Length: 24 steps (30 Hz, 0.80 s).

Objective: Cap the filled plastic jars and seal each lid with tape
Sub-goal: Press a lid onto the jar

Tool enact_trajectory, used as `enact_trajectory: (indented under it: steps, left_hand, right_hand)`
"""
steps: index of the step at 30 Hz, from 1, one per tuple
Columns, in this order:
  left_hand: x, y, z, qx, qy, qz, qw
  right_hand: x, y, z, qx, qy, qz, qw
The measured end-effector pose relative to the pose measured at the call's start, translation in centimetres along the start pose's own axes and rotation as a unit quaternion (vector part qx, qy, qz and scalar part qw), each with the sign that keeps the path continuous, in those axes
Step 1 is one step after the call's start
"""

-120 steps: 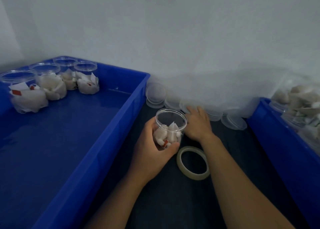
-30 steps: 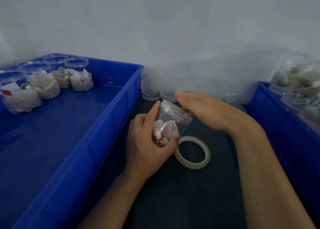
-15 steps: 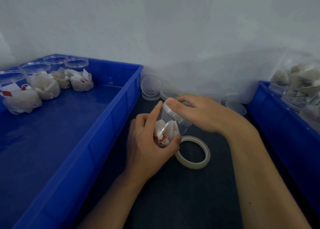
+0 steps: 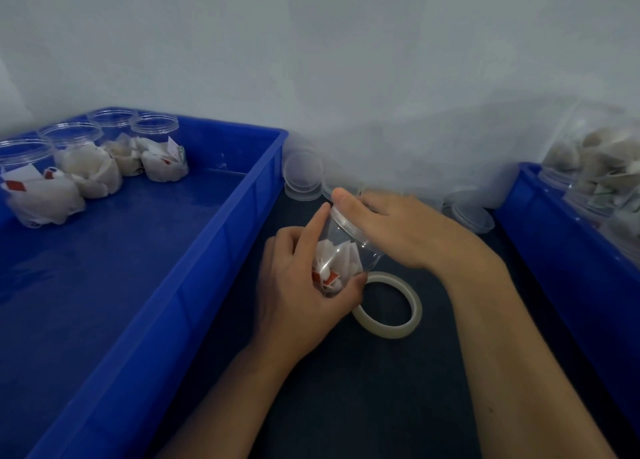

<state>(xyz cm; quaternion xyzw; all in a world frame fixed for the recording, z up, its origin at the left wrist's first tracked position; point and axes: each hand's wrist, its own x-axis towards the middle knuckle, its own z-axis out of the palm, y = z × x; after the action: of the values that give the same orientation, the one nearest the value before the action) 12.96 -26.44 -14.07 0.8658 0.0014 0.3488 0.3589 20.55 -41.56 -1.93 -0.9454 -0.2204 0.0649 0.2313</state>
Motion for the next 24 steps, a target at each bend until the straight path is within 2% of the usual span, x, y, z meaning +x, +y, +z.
enact_trajectory:
  steps: [2, 6, 8, 16, 24]
  left_hand:
    - [0.06, -0.07, -0.03, -0.009, 0.004, -0.006, 1.000]
    - [0.14, -0.15, -0.34, -0.023, -0.004, -0.026, 0.999]
    - [0.12, -0.05, -0.39, -0.023, -0.007, -0.030, 0.999]
    - [-0.03, -0.15, -0.42, -0.078, -0.044, -0.053, 0.995]
    - [0.19, -0.07, -0.36, -0.063, -0.032, -0.043, 0.997]
  right_hand:
    - [-0.01, 0.04, -0.01, 0.009, -0.004, 0.007, 1.000]
    - [-0.26, -0.20, -0.68, 0.124, -0.054, -0.044, 0.990]
    - [-0.21, -0.34, -0.75, 0.115, -0.071, -0.060, 0.989]
    - [0.04, -0.04, -0.20, 0.001, 0.002, -0.050, 0.999]
    - [0.31, 0.55, -0.35, 0.066, -0.023, -0.093, 0.993]
